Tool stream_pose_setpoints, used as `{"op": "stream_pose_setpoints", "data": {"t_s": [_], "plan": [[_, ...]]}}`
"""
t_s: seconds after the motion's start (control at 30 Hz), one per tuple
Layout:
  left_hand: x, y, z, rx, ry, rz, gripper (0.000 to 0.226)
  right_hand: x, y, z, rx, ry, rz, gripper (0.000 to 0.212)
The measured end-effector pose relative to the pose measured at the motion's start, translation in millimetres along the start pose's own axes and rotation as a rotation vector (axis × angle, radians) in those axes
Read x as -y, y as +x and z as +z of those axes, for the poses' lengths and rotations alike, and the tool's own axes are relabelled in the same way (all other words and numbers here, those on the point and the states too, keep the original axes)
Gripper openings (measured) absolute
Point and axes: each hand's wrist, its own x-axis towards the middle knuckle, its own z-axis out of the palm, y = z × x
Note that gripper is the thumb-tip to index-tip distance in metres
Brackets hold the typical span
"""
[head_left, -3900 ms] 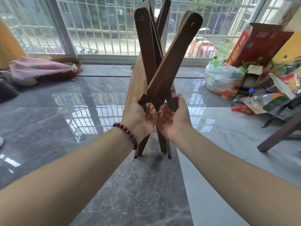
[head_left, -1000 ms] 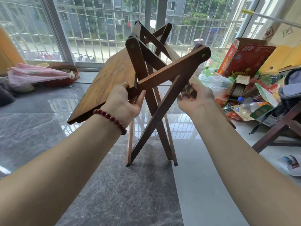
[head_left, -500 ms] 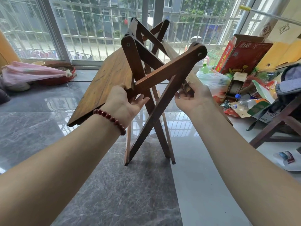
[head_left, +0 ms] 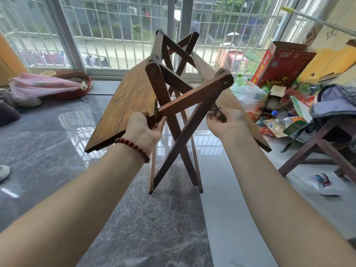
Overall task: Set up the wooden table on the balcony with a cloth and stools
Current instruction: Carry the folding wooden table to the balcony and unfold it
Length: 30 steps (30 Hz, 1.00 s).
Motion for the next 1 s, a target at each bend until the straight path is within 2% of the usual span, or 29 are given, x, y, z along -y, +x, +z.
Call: {"op": "stream_pose_setpoints", "data": {"t_s": [0.17, 0.43, 0.57, 0.67, 0.73, 0.8, 0.83, 0.93, 1.0], "plan": [[10.7, -2.2, -8.2, -0.007, -0.052, -0.063, 0.012, 2.0, 0.2, -6.7, -0.041, -0.026, -0.006, 0.007], [7.0, 3.2, -19.8, 0.007, -0.11, -0.071, 0.003, -5.9, -8.4, -7.9, 0.003, -0.094, -0.003, 0.011], [11.0, 3.9, -20.7, -0.007, -0.11, -0.071, 0.005, -9.8, -8.5, -14.8, -0.007, 0.024, 0.023, 0.009], [12.9, 6.4, -20.8, -0.028, -0.139, -0.082, 0.006, -11.3, -11.7, -18.4, -0.014, 0.021, 0.034, 0.012], [13.4, 8.0, -21.6, -0.009, -0.114, -0.078, 0.016, -11.5, -13.5, -19.5, -0.014, -0.025, 0.037, 0.014], [12.3, 8.7, -22.9, 0.011, -0.08, -0.068, 0.041, -10.1, -14.0, -19.2, -0.007, -0.05, 0.035, 0.014], [11.4, 9.4, -23.4, 0.012, -0.072, -0.068, 0.046, -8.7, -14.2, -19.1, 0.002, -0.072, 0.031, 0.013], [8.9, 9.4, -24.3, 0.03, -0.076, -0.088, 0.021, -2.0, -15.7, -16.5, 0.027, -0.144, -0.004, 0.016], [7.1, 6.8, -23.5, 0.035, -0.07, -0.088, 0.012, 2.5, -17.3, -13.3, 0.018, -0.088, -0.007, 0.012]]}}
